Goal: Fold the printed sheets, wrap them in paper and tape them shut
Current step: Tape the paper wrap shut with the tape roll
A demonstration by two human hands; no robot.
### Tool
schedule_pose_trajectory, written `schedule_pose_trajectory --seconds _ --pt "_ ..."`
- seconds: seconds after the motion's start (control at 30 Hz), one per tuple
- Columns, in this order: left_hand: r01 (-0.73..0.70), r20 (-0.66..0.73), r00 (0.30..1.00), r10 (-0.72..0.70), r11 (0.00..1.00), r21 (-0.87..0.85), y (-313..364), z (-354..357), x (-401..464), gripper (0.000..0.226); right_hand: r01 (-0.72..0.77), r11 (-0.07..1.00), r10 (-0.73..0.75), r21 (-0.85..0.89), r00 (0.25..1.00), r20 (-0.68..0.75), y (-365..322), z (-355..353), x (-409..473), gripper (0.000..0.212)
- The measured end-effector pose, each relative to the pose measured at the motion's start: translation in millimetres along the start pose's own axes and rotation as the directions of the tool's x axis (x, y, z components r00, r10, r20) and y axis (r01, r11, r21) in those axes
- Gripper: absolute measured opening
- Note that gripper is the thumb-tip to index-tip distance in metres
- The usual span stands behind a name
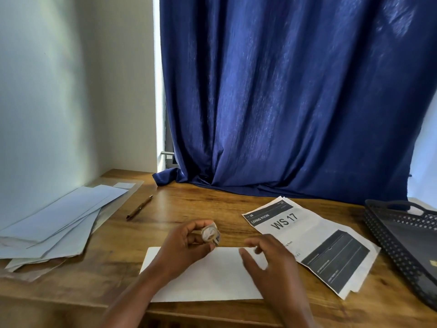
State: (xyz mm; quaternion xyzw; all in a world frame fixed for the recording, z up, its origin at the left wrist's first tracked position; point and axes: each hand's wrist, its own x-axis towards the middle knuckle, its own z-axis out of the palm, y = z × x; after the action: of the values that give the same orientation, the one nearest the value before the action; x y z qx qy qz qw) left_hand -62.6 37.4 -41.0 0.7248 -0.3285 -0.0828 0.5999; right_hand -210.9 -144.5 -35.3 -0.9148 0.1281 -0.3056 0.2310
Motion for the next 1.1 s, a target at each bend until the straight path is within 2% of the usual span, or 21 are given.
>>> schedule_pose_trajectory --seconds 0.13,0.3,0.6,0.83,1.1 --pt "-0.026 -0.004 1.000 0.026 0.999 0.046 -3.0 1.6 -5.4 0.046 0.075 0.997 -0.076 0.028 0.997 0.019 -10.8 15.2 2.8 0.028" --pt "-0.070 0.021 0.997 0.068 0.993 0.093 -6.4 4.3 -9.4 0.047 0.098 0.994 -0.100 0.042 0.994 0.041 -8.7 27.4 0.9 0.034" --pt "-0.085 0.070 0.994 0.078 0.992 0.098 -6.7 6.6 -11.0 0.047 0.115 0.992 -0.117 0.048 0.992 0.040 -10.4 23.0 -1.7 0.028" --pt "-0.088 0.072 0.994 0.080 0.990 0.108 -7.3 7.9 -10.8 0.048 0.049 0.985 -0.054 0.164 0.998 0.024 -7.7 21.9 -1.8 0.011" --pt "-0.098 0.092 0.992 0.090 0.992 0.080 -8.8 7.4 -11.0 0.047 -0.185 0.879 0.187 0.439 0.982 0.039 -3.3 21.9 3.1 0.014"
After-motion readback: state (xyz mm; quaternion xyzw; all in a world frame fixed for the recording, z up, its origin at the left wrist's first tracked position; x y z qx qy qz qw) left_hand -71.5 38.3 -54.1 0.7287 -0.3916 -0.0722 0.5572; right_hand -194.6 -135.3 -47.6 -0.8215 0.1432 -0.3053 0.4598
